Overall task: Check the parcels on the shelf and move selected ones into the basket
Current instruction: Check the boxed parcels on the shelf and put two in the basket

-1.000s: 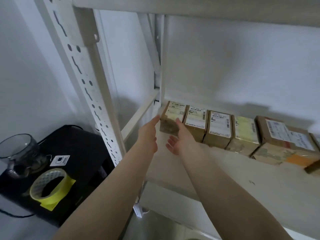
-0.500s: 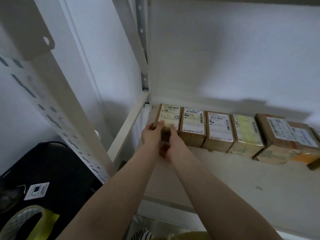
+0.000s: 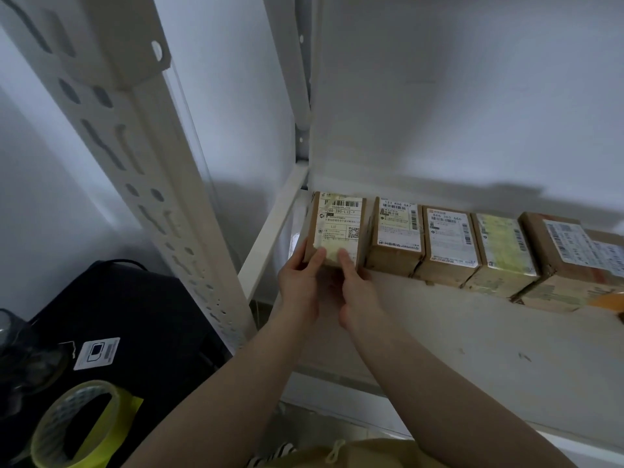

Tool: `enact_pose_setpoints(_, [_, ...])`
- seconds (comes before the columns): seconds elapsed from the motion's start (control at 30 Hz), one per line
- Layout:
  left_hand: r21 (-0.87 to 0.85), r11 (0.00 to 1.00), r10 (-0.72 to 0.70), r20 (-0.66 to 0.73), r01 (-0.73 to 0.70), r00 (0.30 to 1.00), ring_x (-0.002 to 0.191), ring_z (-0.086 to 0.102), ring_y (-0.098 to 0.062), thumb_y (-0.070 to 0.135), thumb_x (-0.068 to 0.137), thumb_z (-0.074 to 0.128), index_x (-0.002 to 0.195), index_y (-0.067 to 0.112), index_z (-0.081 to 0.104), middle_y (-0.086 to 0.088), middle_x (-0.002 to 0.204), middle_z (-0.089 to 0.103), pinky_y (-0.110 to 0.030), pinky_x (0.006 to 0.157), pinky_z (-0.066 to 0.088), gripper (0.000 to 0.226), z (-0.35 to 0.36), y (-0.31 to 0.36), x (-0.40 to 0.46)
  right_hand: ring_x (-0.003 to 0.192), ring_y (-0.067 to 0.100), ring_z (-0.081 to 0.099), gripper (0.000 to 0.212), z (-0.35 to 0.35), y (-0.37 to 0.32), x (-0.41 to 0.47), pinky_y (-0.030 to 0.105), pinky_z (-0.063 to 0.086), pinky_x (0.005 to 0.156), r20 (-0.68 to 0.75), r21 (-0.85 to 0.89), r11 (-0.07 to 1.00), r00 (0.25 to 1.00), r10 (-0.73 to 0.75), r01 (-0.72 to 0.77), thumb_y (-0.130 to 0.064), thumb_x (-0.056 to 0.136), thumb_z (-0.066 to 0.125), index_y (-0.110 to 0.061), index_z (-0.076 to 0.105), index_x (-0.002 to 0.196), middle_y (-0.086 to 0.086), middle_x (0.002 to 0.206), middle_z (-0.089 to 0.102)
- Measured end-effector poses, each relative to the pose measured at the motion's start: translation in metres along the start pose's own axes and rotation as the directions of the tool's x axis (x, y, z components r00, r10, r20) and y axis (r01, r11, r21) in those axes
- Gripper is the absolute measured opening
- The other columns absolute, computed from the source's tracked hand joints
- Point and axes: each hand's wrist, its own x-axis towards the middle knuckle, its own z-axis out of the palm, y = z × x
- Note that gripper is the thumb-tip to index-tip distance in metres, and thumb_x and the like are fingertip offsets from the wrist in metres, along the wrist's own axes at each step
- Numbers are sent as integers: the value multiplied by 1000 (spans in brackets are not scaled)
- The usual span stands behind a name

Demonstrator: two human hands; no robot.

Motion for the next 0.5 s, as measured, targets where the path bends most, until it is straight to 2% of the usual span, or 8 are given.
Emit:
enact_pose_setpoints(0.13, [-17,1000,5,33,-4,999,103,69,-17,4,89,62,132,13,59,-7,117,71,-22,74,57,44,-3,-3,0,112,24,66,52,-3,2,-3,43,52,101,7,-9,999,999,-41,41,-28,86,74,-14,57,134,8,127,68])
enact_pose_setpoints(0.3, [-33,999,6,72,-4,997,109,67,-22,5,90,62,129,16,61,-8,119,70,-24,74,57,40,-7,-5,1,110,24,66,54,-4,3,-6,38,54,91,12,3,999,999,-53,53,-27,86,74,-14,57,135,8,127,68])
enact_pose_setpoints(0.5, [-21,1000,4,75,-3,997,110,66,-23,7,89,64,131,18,60,-7,120,70,-29,82,57,44,-9,-6,3,111,24,66,51,-3,3,-5,41,53,97,4,11,998,998,-64,64,-26,86,74,-13,58,133,8,126,68])
